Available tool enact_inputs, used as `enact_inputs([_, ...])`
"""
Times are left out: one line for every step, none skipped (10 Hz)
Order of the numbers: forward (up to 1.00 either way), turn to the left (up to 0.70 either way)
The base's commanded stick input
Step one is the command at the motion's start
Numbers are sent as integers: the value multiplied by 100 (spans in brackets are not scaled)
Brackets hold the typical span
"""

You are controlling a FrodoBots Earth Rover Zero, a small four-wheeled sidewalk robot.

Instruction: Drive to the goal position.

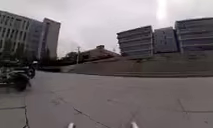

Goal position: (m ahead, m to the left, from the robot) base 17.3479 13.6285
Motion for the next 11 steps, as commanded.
enact_inputs([70, 0])
enact_inputs([70, 0])
enact_inputs([70, 0])
enact_inputs([70, 0])
enact_inputs([70, 0])
enact_inputs([70, 0])
enact_inputs([70, 0])
enact_inputs([70, 0])
enact_inputs([70, 0])
enact_inputs([70, 4])
enact_inputs([70, 27])
